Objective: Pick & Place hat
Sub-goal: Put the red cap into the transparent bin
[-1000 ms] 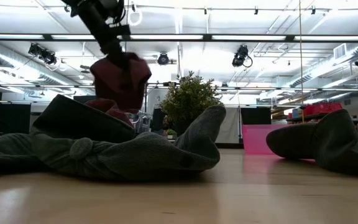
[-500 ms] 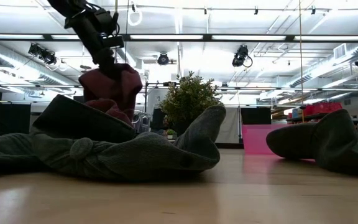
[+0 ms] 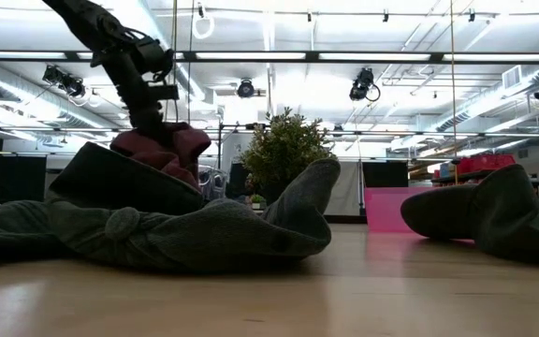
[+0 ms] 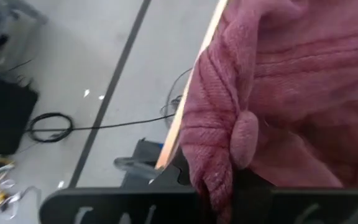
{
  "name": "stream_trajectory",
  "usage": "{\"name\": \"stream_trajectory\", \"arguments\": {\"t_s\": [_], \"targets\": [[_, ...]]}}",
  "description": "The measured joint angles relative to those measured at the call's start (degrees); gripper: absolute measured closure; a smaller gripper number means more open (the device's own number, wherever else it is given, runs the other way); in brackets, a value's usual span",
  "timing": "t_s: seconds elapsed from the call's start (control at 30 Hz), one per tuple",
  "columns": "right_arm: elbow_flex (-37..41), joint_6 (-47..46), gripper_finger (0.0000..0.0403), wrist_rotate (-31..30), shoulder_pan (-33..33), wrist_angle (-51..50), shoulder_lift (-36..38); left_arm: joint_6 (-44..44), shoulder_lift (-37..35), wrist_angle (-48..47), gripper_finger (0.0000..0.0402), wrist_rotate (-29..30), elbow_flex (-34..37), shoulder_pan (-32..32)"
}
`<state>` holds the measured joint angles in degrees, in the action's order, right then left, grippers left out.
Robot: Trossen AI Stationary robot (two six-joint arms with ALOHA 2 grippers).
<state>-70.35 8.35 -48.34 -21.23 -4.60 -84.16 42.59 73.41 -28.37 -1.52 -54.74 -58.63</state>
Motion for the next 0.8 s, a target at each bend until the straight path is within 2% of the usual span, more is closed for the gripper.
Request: {"name": "stream_trajectory", "arguments": {"t_s": [0.13, 0.3, 0.47, 0.8], "targets": [[0.0, -0.2, 0.0149, 0.0, 0.0, 0.0, 0.0, -0.2, 0.0, 2.0, 0.04, 4.6, 0.4, 1.4], [0.0, -0.2, 0.0149, 0.0, 0.0, 0.0, 0.0, 0.0, 0.0, 4.8, 0.04, 13.9, 0.4, 3.6], [0.0, -0.2, 0.0149, 0.0, 0.0, 0.0, 0.0, 1.6, 0.0, 4.7, 0.04, 18.3, 0.4, 5.2], [0.0, -0.4, 0.0149, 0.0, 0.0, 0.0, 0.0, 8.4, 0.3, 2.1, 0.04, 21.7, 1.9, 9.3]]}}
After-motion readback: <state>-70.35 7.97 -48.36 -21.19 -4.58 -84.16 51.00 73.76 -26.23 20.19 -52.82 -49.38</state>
